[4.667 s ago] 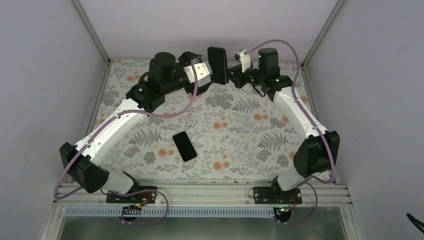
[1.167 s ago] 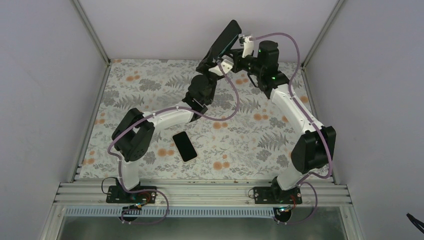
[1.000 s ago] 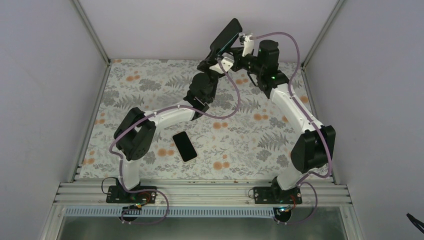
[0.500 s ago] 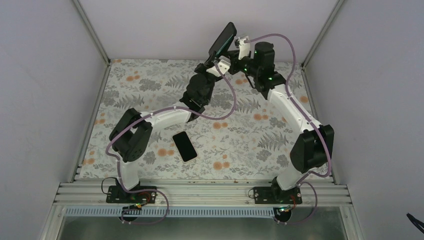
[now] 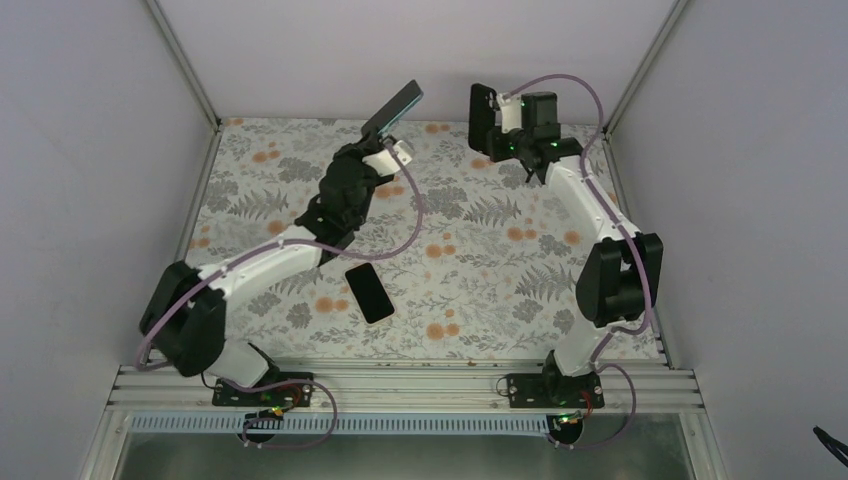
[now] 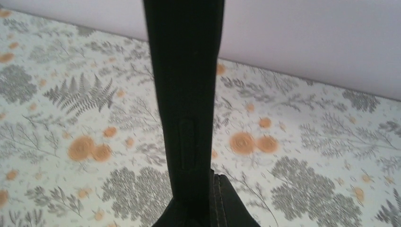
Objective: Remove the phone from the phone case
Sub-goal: Place the phone at the center of the board.
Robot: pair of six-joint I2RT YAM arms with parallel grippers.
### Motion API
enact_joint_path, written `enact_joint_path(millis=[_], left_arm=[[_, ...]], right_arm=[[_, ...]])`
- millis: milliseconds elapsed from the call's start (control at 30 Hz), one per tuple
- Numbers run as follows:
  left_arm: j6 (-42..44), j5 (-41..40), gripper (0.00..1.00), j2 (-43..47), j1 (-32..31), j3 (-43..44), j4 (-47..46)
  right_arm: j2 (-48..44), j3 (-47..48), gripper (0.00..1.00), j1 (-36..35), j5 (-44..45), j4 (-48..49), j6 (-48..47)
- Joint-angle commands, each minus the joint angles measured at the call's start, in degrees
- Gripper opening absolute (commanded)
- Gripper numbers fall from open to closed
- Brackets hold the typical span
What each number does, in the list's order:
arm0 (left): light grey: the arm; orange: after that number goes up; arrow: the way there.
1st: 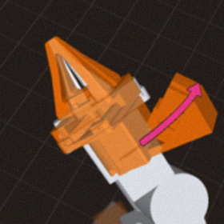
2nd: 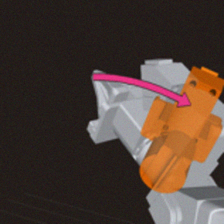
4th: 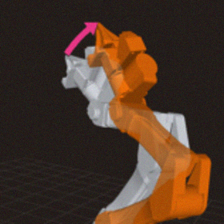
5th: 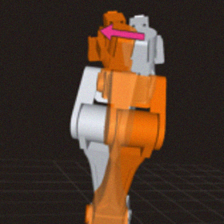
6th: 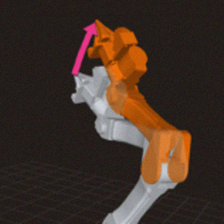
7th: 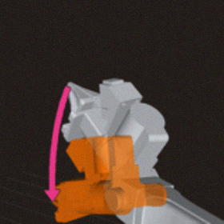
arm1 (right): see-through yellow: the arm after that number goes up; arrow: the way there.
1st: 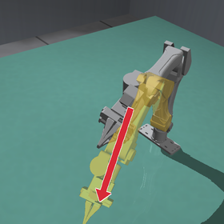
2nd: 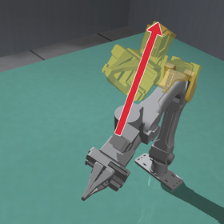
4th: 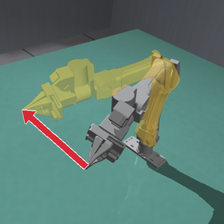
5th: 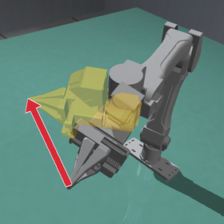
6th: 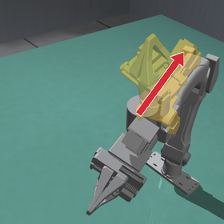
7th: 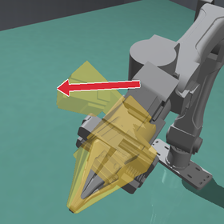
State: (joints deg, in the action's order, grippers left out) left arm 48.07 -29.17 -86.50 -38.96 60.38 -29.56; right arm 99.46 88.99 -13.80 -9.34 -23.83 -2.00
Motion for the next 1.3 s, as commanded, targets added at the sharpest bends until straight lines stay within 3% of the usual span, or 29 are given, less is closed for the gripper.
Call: enact_joint_path(millis=[0,233,400,600,667,700,733,800,867,933,1067,1267], left_arm=[[8.3,-0.9,0.02,7.0,0.3,-7.9,3.8],[22.2,-5.8,0.09,13.2,4.5,-26.8,1.1],[29.6,-7.9,0.09,14.2,5.4,-37.9,-5.1],[32.2,-11.3,0.09,8.5,6.7,-43.9,-11.3],[32.0,-11.6,0.17,7.1,6.7,-44.5,-11.2],[31.3,-11.6,0.29,6.9,6.7,-44.5,-10.2],[30.3,-11.4,0.43,7.0,6.5,-44.2,-7.6],[26.0,-9.6,0.63,8.7,6.2,-42.0,2.5],[19.6,-2.7,0.75,12.2,6.1,-37.9,16.7],[15.6,2.5,0.85,15.2,6.1,-34.0,27.4],[11.2,11.9,0.92,19.6,6.7,-26.2,43.4],[3.9,24.0,0.93,17.9,12.3,-12.2,56.1]], right_arm=[[1.0,4.7,0.03,2.5,-6.3,-11.3,-4.8],[2.4,-1.4,0.03,2.9,-17.4,-26.8,-16.0],[4.6,-7.0,0.03,2.9,-19.1,-30.4,-19.7],[7.4,-11.9,0.03,3.0,-15.1,-28.3,-18.6],[8.2,-12.4,0.03,3.0,-12.8,-27.3,-17.5],[8.6,-12.5,0.05,3.0,-11.6,-26.9,-16.8],[8.8,-12.5,0.10,3.1,-10.4,-26.5,-16.2],[8.9,-12.4,0.37,3.2,-8.1,-25.9,-15.7],[8.1,-12.5,0.55,3.2,-5.2,-25.0,-15.1],[6.6,-12.4,0.65,3.1,-0.9,-24.1,-14.9],[1.9,-12.2,0.80,1.2,7.0,-23.1,-15.9],[-8.7,-16.6,0.83,-14.0,8.8,-24.1,-22.4]])
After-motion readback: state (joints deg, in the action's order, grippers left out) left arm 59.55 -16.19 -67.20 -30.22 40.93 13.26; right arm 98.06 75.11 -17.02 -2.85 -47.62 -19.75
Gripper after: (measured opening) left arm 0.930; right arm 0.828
